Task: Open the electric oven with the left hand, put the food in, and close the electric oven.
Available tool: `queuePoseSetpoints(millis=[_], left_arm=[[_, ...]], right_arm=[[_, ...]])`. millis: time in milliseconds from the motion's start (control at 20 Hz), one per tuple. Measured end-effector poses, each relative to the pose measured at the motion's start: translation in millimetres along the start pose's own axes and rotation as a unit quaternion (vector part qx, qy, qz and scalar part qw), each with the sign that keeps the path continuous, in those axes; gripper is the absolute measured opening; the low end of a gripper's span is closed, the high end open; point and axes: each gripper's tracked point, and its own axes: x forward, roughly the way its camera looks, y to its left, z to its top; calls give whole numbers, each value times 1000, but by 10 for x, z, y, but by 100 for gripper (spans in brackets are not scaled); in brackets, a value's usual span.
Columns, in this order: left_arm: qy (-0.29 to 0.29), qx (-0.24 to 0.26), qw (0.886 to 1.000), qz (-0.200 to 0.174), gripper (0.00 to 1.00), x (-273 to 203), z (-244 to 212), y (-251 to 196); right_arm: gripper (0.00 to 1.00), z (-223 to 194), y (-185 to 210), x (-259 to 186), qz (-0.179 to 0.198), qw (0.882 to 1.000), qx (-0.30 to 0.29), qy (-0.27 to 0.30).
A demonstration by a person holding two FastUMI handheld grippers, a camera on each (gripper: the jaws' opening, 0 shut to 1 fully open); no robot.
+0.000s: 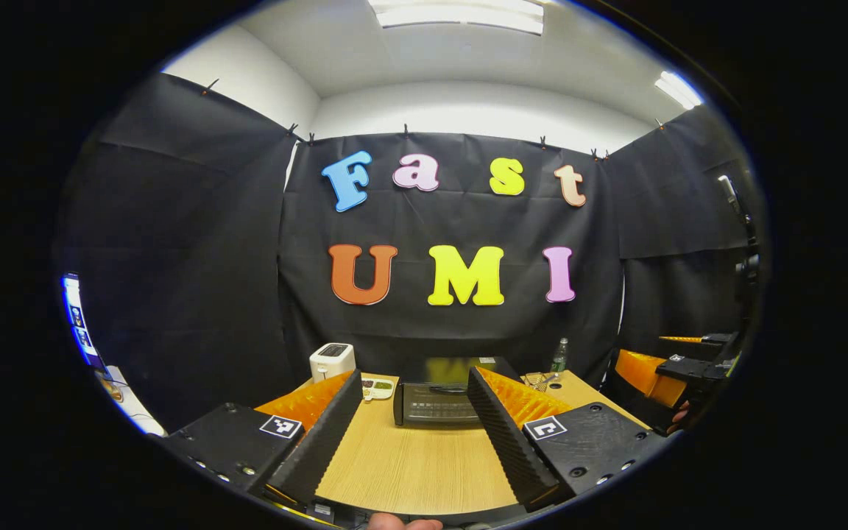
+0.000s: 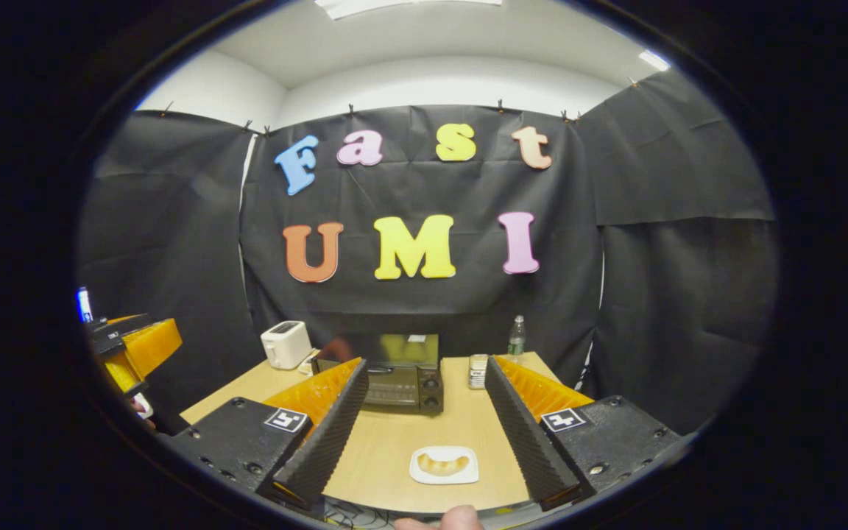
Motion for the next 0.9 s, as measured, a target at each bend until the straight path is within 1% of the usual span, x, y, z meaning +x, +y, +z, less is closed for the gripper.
queuePoseSetpoints(millis=[250,450,550,650,750,900], left_arm=[[2,1,1000,13,94,-54,-92,131],[22,-8,1000,18,94,-18,-220,171],[28,-7,999,14,94,59,-257,129],[36,-7,999,0,94,208,-344,37],[68,0,997,-22,94,414,-481,-107],[84,1,995,-44,94,818,-435,-279]], right_arm=[[96,-68,197,87,21,1000,-12,17],[96,-87,319,190,36,999,-13,23],[96,-99,255,251,28,999,-12,22],[96,-134,146,324,18,999,-12,24],[96,-110,-5,448,5,1000,-21,22],[96,-75,-285,728,-18,1000,-1,19]])
